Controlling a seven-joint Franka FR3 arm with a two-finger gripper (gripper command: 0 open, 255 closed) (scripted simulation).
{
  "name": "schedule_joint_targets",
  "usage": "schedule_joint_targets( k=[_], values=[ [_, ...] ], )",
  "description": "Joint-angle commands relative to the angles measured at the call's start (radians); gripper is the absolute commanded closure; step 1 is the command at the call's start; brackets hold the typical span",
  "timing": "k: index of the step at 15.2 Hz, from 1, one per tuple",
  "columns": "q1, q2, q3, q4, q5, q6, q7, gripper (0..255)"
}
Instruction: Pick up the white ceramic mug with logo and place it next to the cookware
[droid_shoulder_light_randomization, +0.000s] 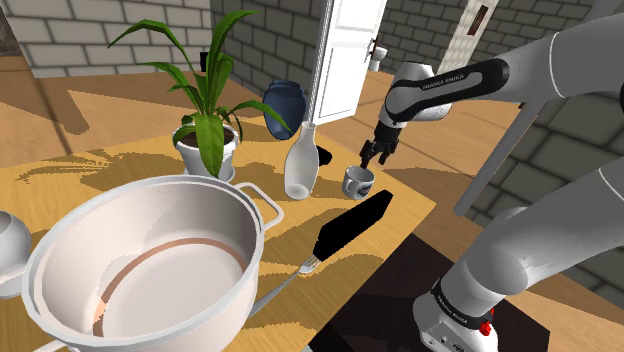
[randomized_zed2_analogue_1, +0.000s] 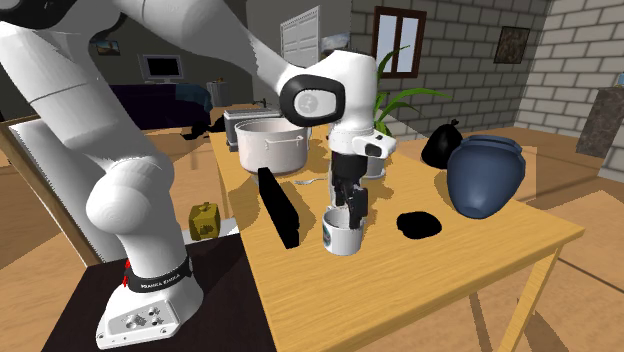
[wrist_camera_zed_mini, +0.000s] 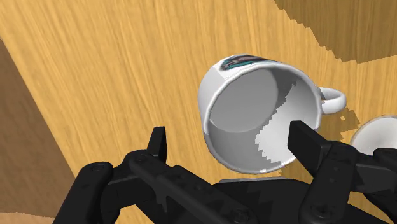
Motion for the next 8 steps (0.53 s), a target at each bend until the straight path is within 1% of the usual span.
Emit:
schedule_joint_targets(
  k=[1, 8],
  values=[
    [-0.004, 0.061, -0.020, 0.003, 0.007, 0.048, -0.023, 0],
    [0.003, 0.128, -0.026, -0.038, 0.028, 0.155, -0.039, 0]
  ],
)
